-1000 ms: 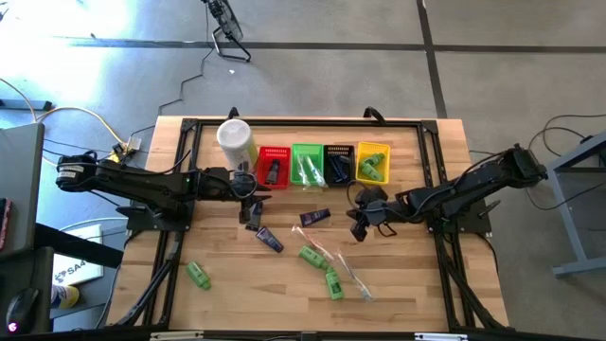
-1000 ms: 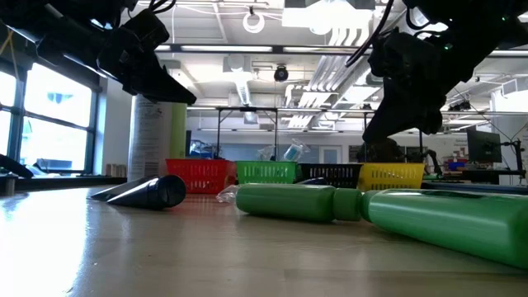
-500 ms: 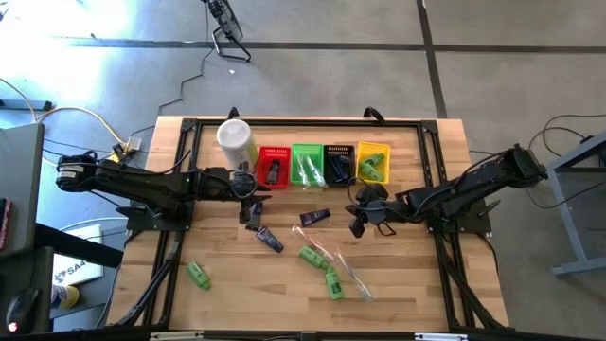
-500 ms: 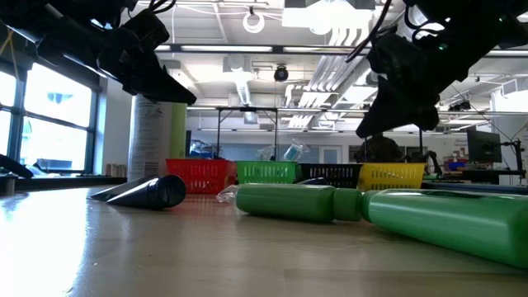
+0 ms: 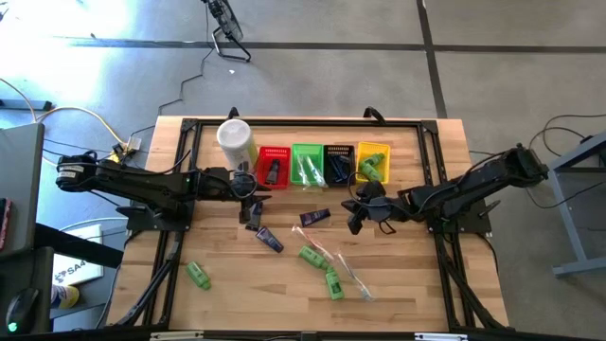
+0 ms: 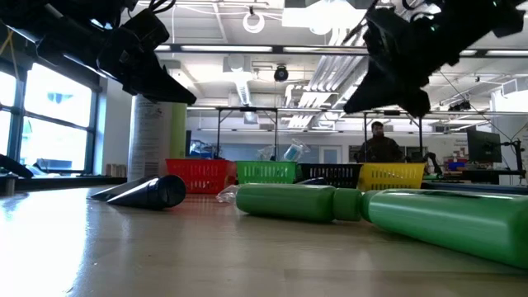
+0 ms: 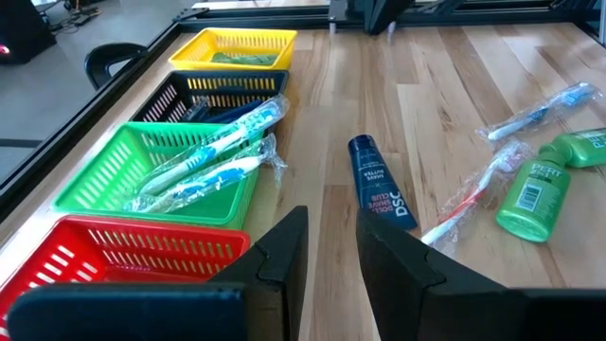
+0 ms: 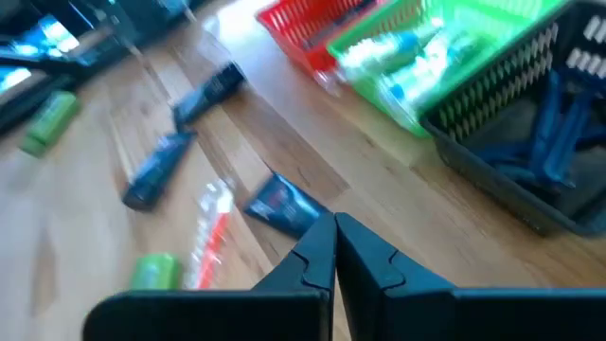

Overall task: Pick & Place Travel size toiletries
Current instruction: Put the green shampoo into the yellow bin

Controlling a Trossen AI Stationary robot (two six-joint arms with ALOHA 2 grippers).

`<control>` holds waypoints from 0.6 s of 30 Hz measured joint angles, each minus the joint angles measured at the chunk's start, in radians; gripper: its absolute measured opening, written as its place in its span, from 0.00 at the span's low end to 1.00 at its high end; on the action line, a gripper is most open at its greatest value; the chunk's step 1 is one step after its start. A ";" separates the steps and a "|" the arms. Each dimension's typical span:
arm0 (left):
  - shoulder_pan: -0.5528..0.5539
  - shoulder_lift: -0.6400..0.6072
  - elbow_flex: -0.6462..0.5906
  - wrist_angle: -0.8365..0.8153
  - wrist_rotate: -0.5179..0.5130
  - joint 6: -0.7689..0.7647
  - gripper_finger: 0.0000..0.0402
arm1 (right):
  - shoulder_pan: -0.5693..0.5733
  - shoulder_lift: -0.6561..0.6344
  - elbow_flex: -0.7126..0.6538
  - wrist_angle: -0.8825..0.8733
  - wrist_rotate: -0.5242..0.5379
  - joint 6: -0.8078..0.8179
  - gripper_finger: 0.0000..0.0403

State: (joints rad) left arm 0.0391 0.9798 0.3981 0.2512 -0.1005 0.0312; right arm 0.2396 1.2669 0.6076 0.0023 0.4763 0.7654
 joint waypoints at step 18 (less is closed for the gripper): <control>0.000 0.000 0.000 0.000 0.005 -0.009 0.22 | 0.096 0.193 0.533 -0.511 0.098 0.018 0.00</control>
State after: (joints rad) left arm 0.0391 0.9798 0.3978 0.2508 -0.0959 0.0223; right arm 0.3357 1.4599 1.1410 -0.5092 0.5743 0.7839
